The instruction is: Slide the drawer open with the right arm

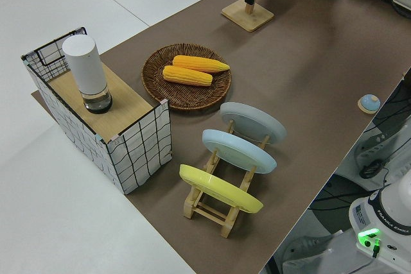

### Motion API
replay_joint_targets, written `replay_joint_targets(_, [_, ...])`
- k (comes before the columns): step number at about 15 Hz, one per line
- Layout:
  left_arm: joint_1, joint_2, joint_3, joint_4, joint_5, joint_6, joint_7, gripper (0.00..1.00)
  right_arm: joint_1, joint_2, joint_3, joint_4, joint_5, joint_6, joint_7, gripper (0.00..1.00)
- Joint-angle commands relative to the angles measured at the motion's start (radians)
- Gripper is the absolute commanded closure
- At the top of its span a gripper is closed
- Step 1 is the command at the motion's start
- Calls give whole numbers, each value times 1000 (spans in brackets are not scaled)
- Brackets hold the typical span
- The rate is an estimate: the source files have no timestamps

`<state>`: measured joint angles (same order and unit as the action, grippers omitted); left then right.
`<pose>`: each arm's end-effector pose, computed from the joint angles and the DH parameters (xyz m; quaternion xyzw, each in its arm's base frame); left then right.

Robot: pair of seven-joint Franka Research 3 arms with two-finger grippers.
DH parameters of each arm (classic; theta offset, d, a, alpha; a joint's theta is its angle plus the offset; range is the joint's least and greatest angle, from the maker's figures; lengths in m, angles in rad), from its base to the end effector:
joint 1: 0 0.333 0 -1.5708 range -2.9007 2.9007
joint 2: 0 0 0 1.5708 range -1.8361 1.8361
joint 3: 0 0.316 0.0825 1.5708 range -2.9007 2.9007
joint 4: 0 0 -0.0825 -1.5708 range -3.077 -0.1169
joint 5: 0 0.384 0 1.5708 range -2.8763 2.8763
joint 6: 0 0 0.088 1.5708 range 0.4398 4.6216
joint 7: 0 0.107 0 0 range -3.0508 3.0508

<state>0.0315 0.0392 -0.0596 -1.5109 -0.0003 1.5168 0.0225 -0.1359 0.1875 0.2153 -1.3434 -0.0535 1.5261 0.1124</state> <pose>0.5612 -0.0151 0.6261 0.9995 -0.0253 -0.0166 0.0013 0.6062 0.0286 0.6207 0.9998 -0.0195 0.0003 0.0068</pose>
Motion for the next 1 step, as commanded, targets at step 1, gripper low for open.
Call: replay_joint_targets(1, [4,11,-6,26,17,-20,10,7,-1,-8,10,-14,-20,19,-5,17])
